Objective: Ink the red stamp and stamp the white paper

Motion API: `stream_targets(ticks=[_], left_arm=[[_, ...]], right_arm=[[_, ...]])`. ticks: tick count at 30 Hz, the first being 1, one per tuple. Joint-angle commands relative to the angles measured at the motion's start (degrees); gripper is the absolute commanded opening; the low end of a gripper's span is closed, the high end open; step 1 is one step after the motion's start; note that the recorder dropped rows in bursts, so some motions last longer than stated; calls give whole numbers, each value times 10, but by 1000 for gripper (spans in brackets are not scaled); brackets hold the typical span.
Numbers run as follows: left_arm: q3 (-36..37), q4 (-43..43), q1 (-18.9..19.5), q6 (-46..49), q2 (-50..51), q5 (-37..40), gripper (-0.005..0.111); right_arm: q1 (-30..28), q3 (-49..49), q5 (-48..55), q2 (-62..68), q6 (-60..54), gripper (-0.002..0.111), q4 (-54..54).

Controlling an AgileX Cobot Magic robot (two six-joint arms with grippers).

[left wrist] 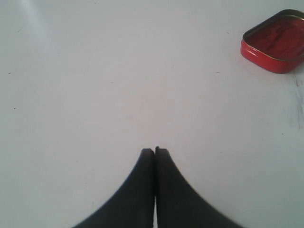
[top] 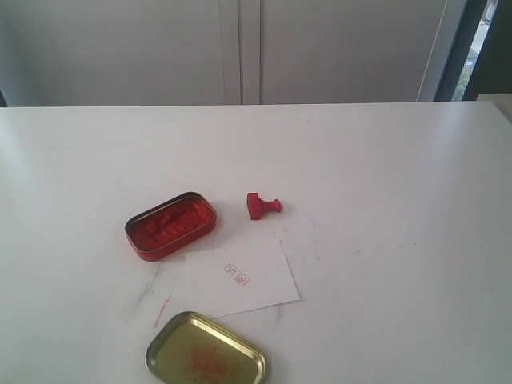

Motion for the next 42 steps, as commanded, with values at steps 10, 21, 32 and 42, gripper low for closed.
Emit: stream_targets(ticks=[10,21,32,42], left_arm=[[4,-1,1,-2,-3,5,0],[4,-1,1,-2,-3,5,0],[4,-1,1,-2,-3,5,0],[4,-1,1,-2,-3,5,0]], right_arm=[[50,29,-26,-3,1,0,-6],[50,95,-69,-3,11,0,-6],[50,95,-70,-3,11,0,-6],[50,95,-70,-3,11,0,-6]])
